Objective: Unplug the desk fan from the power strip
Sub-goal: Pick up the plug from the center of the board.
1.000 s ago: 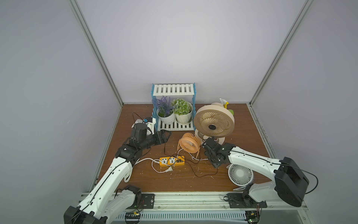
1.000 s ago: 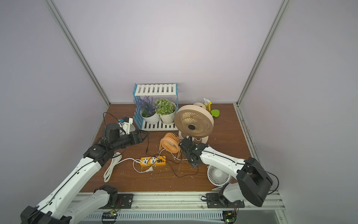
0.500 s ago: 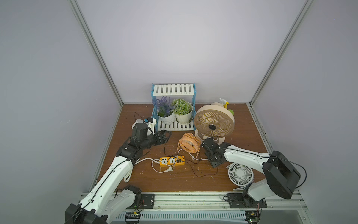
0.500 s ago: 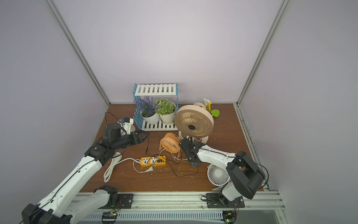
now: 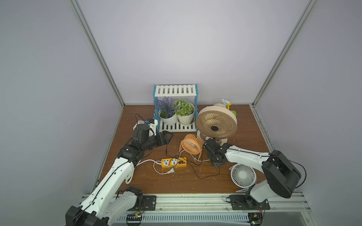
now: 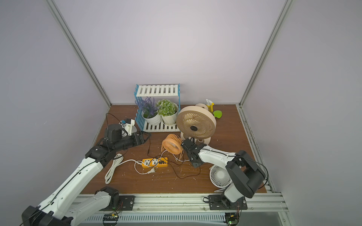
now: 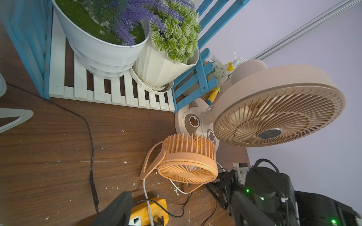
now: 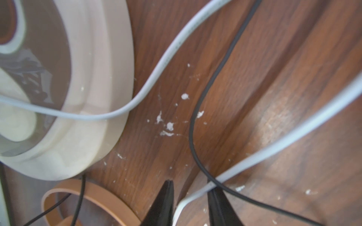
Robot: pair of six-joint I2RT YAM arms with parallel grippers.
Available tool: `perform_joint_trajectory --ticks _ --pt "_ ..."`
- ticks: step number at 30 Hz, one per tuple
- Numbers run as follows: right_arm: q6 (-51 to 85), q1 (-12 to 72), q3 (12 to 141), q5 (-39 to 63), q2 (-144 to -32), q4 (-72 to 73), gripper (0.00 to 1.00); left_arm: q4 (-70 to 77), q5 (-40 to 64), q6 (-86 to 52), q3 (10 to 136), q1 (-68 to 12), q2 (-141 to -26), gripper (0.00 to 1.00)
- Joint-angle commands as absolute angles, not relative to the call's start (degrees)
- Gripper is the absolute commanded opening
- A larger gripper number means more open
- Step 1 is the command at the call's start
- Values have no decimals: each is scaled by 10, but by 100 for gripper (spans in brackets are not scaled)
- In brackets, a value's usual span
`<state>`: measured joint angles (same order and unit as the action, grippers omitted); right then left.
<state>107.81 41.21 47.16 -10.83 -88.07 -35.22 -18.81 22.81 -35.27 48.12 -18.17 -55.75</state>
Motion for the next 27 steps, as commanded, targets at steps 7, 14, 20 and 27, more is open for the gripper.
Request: perform_joint_trajectory --ticks 7,14,20,27 --pt "1051 405 455 -143 -844 -354 0 -161 232 -365 479 -186 -549 82" --pt "1021 405 440 -172 -747 -372 0 -151 248 -352 488 -186 -565 82" --pt "994 405 420 -195 -653 -391 0 -154 264 -324 501 -188 -578 80" --pt "869 405 370 -203 -546 -304 0 -194 218 -208 525 -274 -602 80"
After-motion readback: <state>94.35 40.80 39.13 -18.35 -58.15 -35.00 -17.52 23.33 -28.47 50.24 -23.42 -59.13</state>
